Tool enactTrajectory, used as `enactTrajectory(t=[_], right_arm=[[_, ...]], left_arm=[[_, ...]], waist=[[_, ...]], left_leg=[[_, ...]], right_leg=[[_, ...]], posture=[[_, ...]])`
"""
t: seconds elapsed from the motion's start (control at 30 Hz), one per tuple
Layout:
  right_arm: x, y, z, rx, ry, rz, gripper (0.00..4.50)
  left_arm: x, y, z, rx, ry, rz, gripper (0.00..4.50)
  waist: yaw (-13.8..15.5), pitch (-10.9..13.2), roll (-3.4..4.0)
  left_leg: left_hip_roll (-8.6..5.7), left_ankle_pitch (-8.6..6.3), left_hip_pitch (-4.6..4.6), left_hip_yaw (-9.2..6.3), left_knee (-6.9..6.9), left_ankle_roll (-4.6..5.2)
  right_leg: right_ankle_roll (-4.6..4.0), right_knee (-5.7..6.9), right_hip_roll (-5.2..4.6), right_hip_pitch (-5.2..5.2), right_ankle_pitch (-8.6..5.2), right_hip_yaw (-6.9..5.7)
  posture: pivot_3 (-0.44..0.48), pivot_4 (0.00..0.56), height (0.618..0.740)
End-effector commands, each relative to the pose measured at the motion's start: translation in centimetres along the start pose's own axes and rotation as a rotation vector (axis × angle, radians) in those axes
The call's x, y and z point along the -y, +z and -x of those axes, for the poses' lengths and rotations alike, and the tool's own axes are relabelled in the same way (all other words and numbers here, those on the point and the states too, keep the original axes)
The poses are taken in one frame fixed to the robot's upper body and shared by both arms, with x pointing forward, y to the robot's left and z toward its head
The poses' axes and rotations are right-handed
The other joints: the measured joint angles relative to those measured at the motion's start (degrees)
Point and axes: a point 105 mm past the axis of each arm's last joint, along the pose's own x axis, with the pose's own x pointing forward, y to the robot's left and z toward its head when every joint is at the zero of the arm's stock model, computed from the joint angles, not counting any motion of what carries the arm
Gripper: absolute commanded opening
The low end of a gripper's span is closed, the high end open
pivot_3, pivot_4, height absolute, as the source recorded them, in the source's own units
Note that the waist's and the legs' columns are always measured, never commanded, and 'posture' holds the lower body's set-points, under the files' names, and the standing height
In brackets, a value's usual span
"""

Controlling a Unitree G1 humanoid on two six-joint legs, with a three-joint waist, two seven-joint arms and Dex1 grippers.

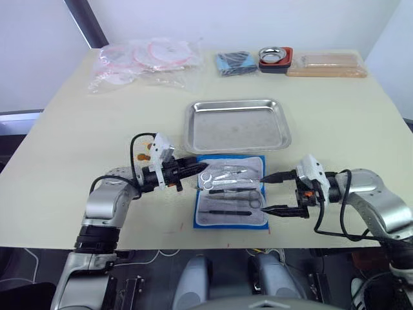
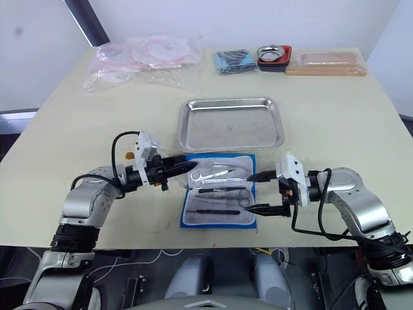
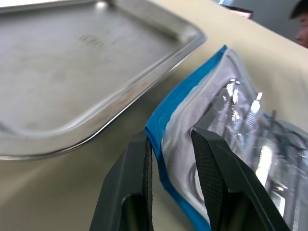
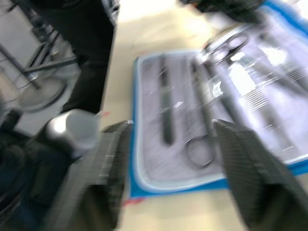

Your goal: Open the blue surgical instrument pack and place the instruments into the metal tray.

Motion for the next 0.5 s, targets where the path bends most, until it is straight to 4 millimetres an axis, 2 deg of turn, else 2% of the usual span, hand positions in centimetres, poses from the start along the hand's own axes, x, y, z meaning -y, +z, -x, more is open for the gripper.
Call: enactTrajectory(t=[0.03,0.33,0.5], right_arm=[[0.6,0.7,-0.7,0.038,-0.022,0.089,4.45],[1.0,0.2,-2.3,0.071,-0.005,0.138,4.45],[1.4,-0.6,-2.9,0.073,-0.009,0.153,4.45]], left_arm=[[0.7,3.7,1.0,0.074,-0.065,-0.160,1.39],[1.0,4.3,1.6,0.055,-0.096,-0.216,1.39],[2.2,4.6,2.8,0.006,-0.185,-0.300,1.39]], waist=[[0.0,0.0,-0.02],[0.0,0.0,-0.04],[-0.1,0.0,-0.04]], left_leg=[[0.00,0.00,0.00,-0.01,0.00,0.00],[0.00,0.00,-0.02,0.00,0.00,0.00],[0.01,0.00,-0.02,0.01,0.00,0.00]], right_leg=[[0.00,0.00,0.00,0.00,0.00,-0.01],[0.00,-0.02,-0.01,-0.01,0.00,-0.02],[0.00,-0.02,0.00,-0.01,0.00,-0.01]], posture=[[0.000,0.150,0.740],[0.000,0.150,0.740],[0.000,0.150,0.740]])
